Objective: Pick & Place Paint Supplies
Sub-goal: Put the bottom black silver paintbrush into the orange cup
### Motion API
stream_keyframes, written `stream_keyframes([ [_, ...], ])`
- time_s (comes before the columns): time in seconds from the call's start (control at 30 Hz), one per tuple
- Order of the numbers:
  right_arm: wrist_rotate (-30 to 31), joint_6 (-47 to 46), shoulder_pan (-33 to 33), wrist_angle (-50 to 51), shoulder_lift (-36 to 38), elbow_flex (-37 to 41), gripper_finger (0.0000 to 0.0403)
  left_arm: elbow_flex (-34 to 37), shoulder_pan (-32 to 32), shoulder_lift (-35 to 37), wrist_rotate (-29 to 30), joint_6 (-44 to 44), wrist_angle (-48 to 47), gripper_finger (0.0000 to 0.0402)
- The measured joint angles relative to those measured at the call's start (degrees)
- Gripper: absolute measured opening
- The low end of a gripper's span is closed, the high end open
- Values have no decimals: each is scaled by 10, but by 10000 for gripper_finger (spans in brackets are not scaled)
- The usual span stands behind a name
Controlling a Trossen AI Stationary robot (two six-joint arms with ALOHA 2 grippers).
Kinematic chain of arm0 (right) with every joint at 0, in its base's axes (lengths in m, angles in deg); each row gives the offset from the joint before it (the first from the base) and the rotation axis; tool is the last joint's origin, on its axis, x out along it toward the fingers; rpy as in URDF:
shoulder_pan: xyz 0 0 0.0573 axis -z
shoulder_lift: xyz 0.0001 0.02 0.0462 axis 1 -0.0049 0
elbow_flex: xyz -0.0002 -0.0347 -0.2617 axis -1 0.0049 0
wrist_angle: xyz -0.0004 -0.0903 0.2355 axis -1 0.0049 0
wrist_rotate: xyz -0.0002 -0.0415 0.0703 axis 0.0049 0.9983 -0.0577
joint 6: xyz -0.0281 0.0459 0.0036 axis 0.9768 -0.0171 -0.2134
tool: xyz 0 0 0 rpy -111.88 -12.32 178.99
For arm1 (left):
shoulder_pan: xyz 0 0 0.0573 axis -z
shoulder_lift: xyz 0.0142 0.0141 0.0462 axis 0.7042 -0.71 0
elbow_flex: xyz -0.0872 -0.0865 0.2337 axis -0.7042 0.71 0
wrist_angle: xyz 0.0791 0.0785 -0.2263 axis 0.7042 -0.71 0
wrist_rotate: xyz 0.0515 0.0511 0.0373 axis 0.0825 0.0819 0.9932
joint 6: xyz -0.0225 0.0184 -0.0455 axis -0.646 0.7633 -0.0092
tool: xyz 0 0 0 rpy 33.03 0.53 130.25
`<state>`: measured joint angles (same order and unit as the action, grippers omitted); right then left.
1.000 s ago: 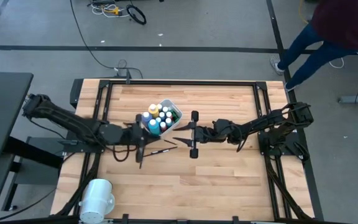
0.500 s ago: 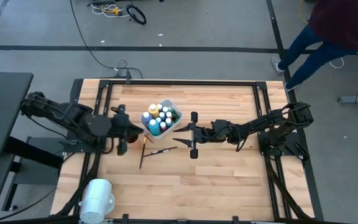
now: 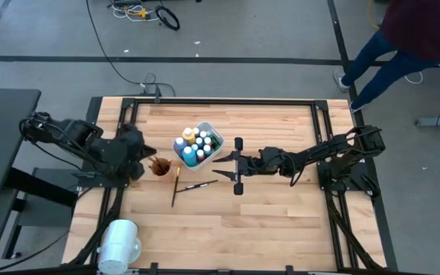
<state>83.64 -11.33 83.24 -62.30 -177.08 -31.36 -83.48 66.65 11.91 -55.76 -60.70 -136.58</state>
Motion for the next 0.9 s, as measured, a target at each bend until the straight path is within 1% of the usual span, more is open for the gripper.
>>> stream_keyframes([
  [0.1, 0, 0, 0, 0, 0, 0, 143, 1, 0, 1, 30, -38, -47, 9],
  [0.17, 0, 0, 0, 0, 0, 0, 143, 12, 0, -2, 47, -68, -60, 11],
  [0.23, 0, 0, 0, 0, 0, 0, 143, 39, 0, -2, 47, -70, -42, 12],
  [0.33, 0, 0, 0, 0, 0, 0, 143, 91, 0, -3, 25, -73, 2, 10],
  [0.4, 0, 0, 0, 0, 0, 0, 143, 128, 0, -3, 22, -73, 32, 10],
  [0.57, 0, 0, 0, 0, 0, 0, 143, 196, 0, -3, 21, -114, 58, 29],
  [0.73, 0, 1, 0, 0, 0, 0, 143, 229, 0, -3, 13, -146, 60, 35],
  [0.9, 0, 1, 0, 0, 0, 0, 143, 236, 0, -3, 17, -149, 70, 38],
])
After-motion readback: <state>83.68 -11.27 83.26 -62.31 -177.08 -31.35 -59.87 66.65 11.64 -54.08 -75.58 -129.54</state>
